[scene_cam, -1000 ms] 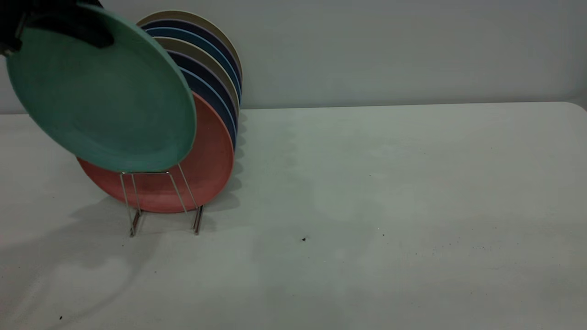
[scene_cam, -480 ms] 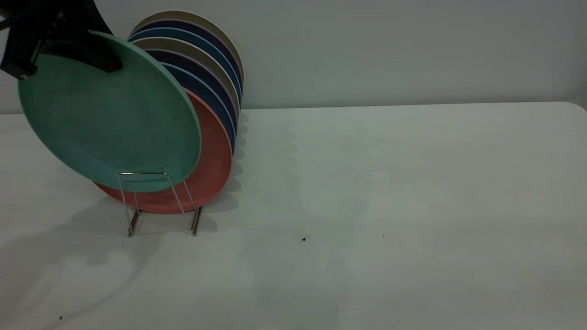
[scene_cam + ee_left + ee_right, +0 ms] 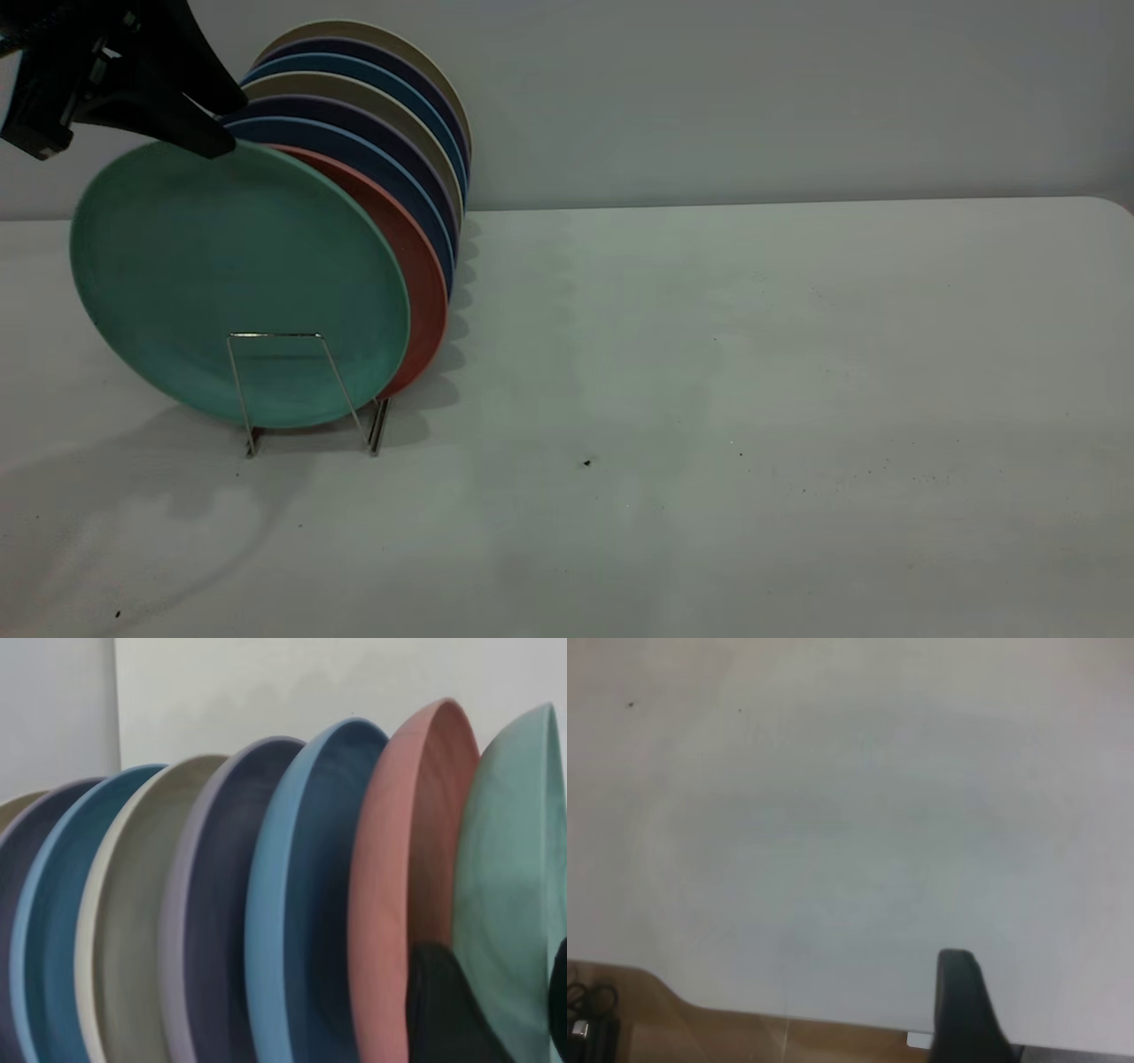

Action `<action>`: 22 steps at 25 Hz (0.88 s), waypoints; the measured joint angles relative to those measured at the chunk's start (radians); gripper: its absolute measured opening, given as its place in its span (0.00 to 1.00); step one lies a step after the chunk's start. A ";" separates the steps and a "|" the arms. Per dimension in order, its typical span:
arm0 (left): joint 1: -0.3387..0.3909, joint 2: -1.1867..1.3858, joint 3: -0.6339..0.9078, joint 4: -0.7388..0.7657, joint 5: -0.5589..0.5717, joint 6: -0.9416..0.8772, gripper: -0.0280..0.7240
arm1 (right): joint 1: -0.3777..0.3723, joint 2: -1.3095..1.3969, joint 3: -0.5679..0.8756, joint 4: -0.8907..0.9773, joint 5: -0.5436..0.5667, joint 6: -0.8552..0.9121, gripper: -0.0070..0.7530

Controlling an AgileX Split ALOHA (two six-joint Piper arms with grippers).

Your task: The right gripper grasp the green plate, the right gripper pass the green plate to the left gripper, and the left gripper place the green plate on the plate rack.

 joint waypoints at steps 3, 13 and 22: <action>0.000 0.000 0.000 -0.001 0.005 -0.007 0.49 | 0.000 0.000 0.000 0.000 0.000 0.000 0.64; 0.000 -0.121 0.000 0.003 0.072 -0.287 0.49 | 0.075 0.000 0.000 -0.067 -0.017 0.036 0.64; 0.000 -0.465 0.000 0.103 0.183 -0.921 0.50 | 0.208 0.000 0.106 -0.161 -0.088 0.161 0.64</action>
